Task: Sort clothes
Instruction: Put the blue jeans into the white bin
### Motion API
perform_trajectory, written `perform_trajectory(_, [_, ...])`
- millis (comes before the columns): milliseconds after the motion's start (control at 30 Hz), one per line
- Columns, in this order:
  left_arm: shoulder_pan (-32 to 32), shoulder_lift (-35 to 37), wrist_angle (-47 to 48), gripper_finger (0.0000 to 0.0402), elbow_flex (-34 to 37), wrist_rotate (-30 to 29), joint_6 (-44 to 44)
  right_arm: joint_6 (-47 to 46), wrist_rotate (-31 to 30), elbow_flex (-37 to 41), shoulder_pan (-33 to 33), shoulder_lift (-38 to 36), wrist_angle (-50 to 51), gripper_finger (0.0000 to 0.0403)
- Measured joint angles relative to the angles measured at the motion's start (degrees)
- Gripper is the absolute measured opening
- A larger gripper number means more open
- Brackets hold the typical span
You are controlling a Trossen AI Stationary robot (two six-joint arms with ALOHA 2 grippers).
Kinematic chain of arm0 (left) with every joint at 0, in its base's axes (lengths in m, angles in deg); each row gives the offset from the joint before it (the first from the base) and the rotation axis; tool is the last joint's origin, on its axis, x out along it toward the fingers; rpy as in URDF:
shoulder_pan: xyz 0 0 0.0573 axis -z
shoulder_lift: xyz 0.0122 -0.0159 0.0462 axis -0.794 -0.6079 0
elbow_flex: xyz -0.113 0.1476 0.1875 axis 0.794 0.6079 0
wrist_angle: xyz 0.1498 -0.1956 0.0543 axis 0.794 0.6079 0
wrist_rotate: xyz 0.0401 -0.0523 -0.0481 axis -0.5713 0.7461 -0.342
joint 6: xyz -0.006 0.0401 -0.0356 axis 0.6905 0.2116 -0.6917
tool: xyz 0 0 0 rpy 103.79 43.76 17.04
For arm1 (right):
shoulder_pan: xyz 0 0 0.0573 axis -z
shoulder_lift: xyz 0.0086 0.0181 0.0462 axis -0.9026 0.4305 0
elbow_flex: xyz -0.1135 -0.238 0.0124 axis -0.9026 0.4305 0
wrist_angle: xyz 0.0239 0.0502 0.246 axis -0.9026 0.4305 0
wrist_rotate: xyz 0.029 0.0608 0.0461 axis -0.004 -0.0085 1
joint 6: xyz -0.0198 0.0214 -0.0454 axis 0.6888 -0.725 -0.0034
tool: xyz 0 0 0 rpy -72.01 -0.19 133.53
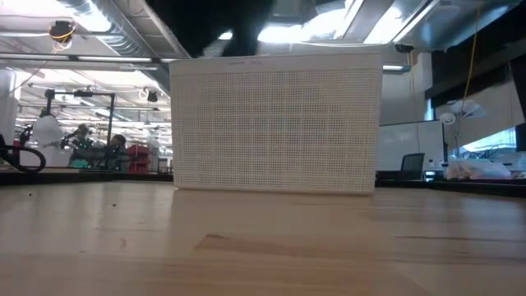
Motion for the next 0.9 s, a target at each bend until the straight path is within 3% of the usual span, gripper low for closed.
perform_trajectory(233, [1.9,0.0,4.5,0.0203,0.0,-2.8,-6.3,0.7,-11.9,0.1,0.6,-1.9,13.8,0.0048])
perform_trajectory(367, [2.1,0.0,5.5,0.0203,0.0,-3.3,-7.5,-9.2,-15.9,0.0,0.5,-1.9,31.1,0.0048])
perform_trajectory(533, [2.1,0.0,5.4,0.0203,0.0,-3.5,-8.2,-32.2,-11.1,0.2,1.4,-1.4,57.8,0.0048])
perform_trajectory(667, [2.1,0.0,5.4,0.0203,0.0,-3.5,-8.9,-46.1,-7.0,2.1,3.3,-1.2,73.0,0.0048])
perform_trajectory(900, [2.1,0.0,4.7,0.0203,0.0,-3.5,-9.1,-58.0,4.0,14.4,8.5,-1.2,79.5,0.0048])
